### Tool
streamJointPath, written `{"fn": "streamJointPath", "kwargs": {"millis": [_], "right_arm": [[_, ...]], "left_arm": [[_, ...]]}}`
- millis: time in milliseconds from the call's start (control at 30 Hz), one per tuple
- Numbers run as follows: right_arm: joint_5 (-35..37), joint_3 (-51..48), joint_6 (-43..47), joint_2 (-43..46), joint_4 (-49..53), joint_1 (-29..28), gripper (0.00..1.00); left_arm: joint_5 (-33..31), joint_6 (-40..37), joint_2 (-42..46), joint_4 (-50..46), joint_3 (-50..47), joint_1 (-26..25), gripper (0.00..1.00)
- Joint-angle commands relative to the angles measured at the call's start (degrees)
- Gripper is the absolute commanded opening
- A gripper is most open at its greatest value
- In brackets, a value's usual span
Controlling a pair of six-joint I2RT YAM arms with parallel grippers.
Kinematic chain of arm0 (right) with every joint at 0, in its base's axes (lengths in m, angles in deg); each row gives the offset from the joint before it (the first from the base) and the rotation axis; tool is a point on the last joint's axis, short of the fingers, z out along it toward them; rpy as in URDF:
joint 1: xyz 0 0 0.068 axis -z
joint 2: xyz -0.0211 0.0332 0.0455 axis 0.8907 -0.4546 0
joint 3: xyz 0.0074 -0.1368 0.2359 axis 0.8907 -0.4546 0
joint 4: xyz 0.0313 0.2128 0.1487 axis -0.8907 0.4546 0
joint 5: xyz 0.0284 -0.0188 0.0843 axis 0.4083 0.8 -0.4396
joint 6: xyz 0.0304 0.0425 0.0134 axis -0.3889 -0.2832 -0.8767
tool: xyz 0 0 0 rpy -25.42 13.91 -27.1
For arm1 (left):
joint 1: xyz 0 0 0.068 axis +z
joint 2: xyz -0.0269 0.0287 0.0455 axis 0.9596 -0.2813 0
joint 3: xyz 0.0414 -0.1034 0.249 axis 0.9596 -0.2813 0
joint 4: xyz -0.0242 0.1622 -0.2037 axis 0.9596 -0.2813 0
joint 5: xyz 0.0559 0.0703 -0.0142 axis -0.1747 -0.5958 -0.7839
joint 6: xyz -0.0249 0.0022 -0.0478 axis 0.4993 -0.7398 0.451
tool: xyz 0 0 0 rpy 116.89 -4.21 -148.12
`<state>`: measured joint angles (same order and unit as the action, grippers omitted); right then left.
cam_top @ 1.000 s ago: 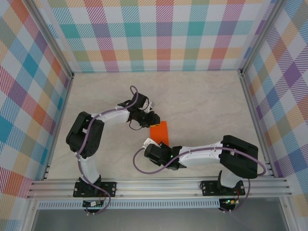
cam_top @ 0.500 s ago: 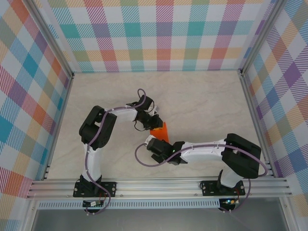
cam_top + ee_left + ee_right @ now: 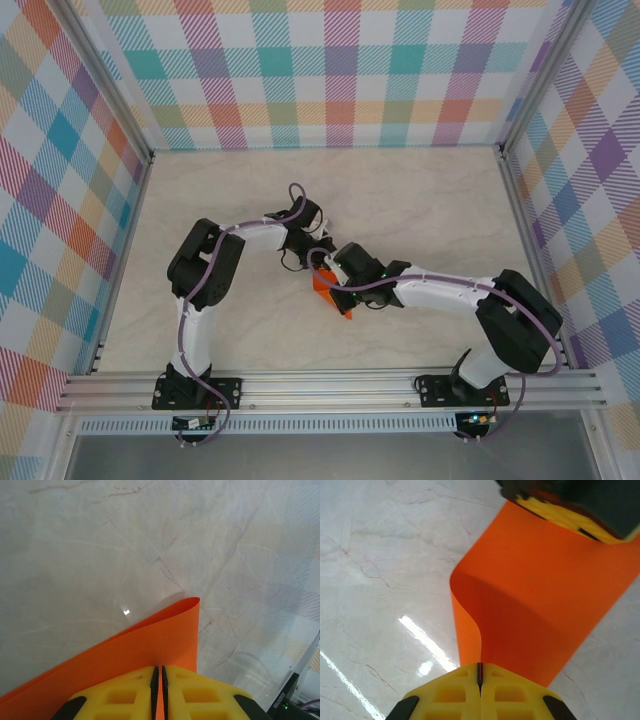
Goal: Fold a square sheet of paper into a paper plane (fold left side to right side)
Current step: Third fold the triangle at the center of the table.
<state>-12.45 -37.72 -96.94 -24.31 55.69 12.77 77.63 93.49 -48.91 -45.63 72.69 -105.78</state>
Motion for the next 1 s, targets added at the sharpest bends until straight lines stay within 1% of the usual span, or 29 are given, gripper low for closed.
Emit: {"fn": "streamJointPath", "kwargs": {"millis": [0, 100, 333, 533, 967], "right_arm": [[-5.2, 0.4, -2.8, -1.0, 2.3, 2.0, 0.0], [-7.1, 1.1, -3.6, -2.7, 2.2, 3.6, 0.0], [-7.6, 4.7, -4.1, -7.6, 5.7, 6.0, 0.0], [-7.2, 5.1, -5.0, -7.6, 5.0, 7.6, 0.0], [-6.8, 6.9, -4.8, -10.3, 6.8, 8.5, 0.0]], "left_arm": [[-2.2, -1.6, -2.3, -3.1, 0.5, -1.5, 0.14], [-2.5, -1.7, -2.5, -3.5, 0.8, -1.6, 0.14], [-2.7, -1.7, -2.9, -3.7, 1.1, -1.7, 0.13], [-2.6, -1.8, -3.4, -3.8, 1.4, -2.1, 0.12], [-2.7, -1.8, -3.6, -3.9, 1.6, -2.4, 0.11]]}}
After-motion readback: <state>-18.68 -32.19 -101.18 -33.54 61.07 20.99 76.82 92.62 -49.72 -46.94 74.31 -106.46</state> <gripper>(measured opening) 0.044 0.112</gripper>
